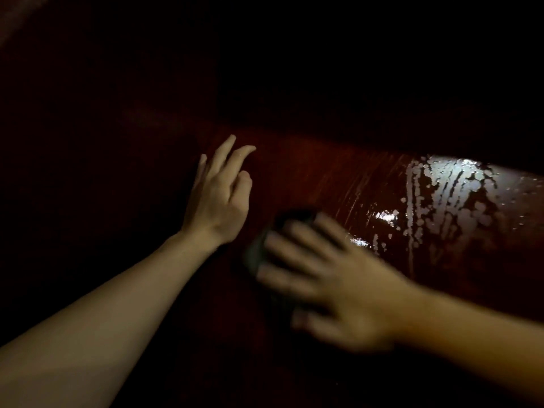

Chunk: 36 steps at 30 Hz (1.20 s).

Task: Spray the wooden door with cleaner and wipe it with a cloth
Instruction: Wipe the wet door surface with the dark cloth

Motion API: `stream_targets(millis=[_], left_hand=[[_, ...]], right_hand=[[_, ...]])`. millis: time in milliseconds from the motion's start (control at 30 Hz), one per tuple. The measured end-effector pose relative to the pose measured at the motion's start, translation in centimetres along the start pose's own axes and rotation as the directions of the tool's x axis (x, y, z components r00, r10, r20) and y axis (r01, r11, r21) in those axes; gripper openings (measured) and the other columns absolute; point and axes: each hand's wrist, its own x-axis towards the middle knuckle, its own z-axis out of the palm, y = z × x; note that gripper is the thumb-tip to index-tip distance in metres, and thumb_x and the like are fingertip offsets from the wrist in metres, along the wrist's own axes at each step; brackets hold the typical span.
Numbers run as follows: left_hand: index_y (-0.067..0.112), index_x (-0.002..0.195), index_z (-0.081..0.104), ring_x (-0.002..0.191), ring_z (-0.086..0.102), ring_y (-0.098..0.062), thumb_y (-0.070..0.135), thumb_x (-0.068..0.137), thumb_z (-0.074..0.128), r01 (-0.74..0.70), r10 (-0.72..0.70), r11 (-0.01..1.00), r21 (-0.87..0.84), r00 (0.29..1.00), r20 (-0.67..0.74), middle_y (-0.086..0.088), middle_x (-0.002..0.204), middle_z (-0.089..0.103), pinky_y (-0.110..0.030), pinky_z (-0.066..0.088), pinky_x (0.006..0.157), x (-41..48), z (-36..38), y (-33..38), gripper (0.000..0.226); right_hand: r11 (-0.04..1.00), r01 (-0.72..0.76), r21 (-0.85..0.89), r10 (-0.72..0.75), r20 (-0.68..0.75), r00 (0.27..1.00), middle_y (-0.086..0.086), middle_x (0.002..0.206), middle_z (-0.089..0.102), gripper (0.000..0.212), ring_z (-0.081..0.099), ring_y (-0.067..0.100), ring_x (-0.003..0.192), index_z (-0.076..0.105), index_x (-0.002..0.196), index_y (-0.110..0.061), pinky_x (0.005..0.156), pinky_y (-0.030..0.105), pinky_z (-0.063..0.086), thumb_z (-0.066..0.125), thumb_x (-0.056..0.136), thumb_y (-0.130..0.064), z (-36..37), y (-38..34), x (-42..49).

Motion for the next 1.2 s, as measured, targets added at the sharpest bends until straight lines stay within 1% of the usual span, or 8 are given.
stream_targets(millis=[167, 300, 433, 567, 700, 933, 1033, 1200], left_hand=[[0.040, 0.153, 0.042, 0.159, 0.011, -0.009, 0.041, 0.099, 0.021, -0.018, 0.020, 0.997, -0.081, 1.000, 0.019, 0.011, 0.171, 0.021, -0.038, -0.003, 0.132, -0.2, -0.7, 0.2, 0.058], [0.036, 0.154, 0.042, 0.155, 0.019, -0.005, 0.040, 0.100, 0.022, -0.015, 0.010, 0.985, -0.171, 1.000, -0.027, 0.009, 0.170, 0.023, -0.048, 0.013, 0.131, 0.1, -1.1, 0.2, 0.058], [0.038, 0.156, 0.038, 0.156, 0.018, -0.005, 0.041, 0.101, 0.025, -0.061, 0.046, 0.975, -0.213, 0.996, -0.073, 0.014, 0.170, 0.020, -0.050, 0.016, 0.130, -0.3, -0.9, 0.0, 0.056], [0.036, 0.157, 0.036, 0.154, 0.018, 0.000, 0.043, 0.100, 0.026, -0.080, 0.050, 0.954, -0.289, 0.993, -0.110, 0.013, 0.171, 0.018, -0.019, 0.018, 0.120, -0.1, -0.7, 0.0, 0.058], [0.032, 0.156, 0.039, 0.147, 0.023, 0.007, 0.044, 0.101, 0.025, -0.077, 0.026, 0.926, -0.370, 0.990, -0.140, 0.011, 0.169, 0.025, 0.004, 0.018, 0.105, -0.1, -0.8, 0.1, 0.058], [0.024, 0.150, 0.050, 0.144, 0.037, 0.000, 0.045, 0.100, 0.023, -0.047, -0.042, 0.893, -0.448, 0.981, -0.188, 0.006, 0.158, 0.044, -0.017, 0.030, 0.118, 0.5, -1.6, 0.8, 0.062], [0.021, 0.149, 0.052, 0.133, 0.043, 0.006, 0.044, 0.100, 0.023, -0.070, -0.033, 0.904, -0.422, 0.972, -0.232, 0.005, 0.156, 0.048, -0.002, 0.029, 0.106, 1.0, -2.0, 1.1, 0.062], [0.015, 0.148, 0.053, 0.137, 0.046, -0.001, 0.037, 0.103, 0.027, -0.202, 0.091, 0.909, -0.365, 0.950, -0.298, -0.001, 0.153, 0.051, -0.009, 0.034, 0.109, 1.5, -3.2, 2.1, 0.056]], right_hand=[[0.973, 0.229, 0.012, -0.230, 0.063, 0.971, -0.004, 0.171, 0.018, 0.058, 0.026, 0.031, 0.154, 0.020, 0.161, -0.043, 0.122, 0.056, 0.002, 0.024, 0.105, -0.060, 0.4, -3.5, -1.0], [0.996, -0.092, -0.020, 0.091, -0.062, 0.994, -0.004, 0.170, 0.017, 0.063, 0.027, 0.034, 0.153, 0.013, 0.161, -0.045, 0.124, 0.054, 0.008, -0.003, 0.102, -0.061, -1.0, 6.4, 5.8], [0.903, -0.425, 0.067, 0.428, -0.040, 0.903, -0.010, 0.172, -0.011, 0.064, -0.010, 0.020, 0.158, -0.008, 0.156, -0.053, 0.126, 0.048, -0.008, -0.004, 0.093, -0.057, -3.5, 16.0, 12.6], [0.871, -0.485, 0.074, 0.488, -0.023, 0.873, -0.007, 0.172, -0.013, 0.054, -0.015, 0.020, 0.158, -0.007, 0.159, -0.049, 0.126, 0.049, -0.009, 0.006, 0.106, -0.051, -3.8, 16.2, 15.0], [0.986, -0.162, -0.042, 0.163, 0.045, 0.986, -0.006, 0.170, -0.015, 0.067, -0.011, 0.028, 0.158, -0.024, 0.150, -0.049, 0.125, 0.051, -0.010, -0.007, 0.086, -0.054, -2.5, 7.9, 11.2], [0.922, 0.381, -0.074, -0.371, 0.122, 0.921, -0.002, 0.171, 0.017, 0.066, 0.024, 0.034, 0.155, 0.018, 0.161, -0.043, 0.121, 0.057, 0.002, 0.033, 0.097, -0.043, -0.7, -1.5, 5.1], [0.972, 0.174, -0.155, -0.177, -0.005, 0.984, 0.002, 0.163, 0.039, 0.068, 0.045, 0.038, 0.143, 0.020, 0.159, -0.040, 0.119, 0.059, 0.026, 0.028, 0.091, -0.043, -1.6, 4.0, 10.8], [0.942, -0.333, 0.049, 0.335, -0.040, 0.941, -0.006, 0.173, -0.006, 0.051, -0.008, 0.022, 0.159, -0.011, 0.151, -0.053, 0.127, 0.050, -0.005, 0.004, 0.103, -0.056, -4.0, 12.8, 19.8]])
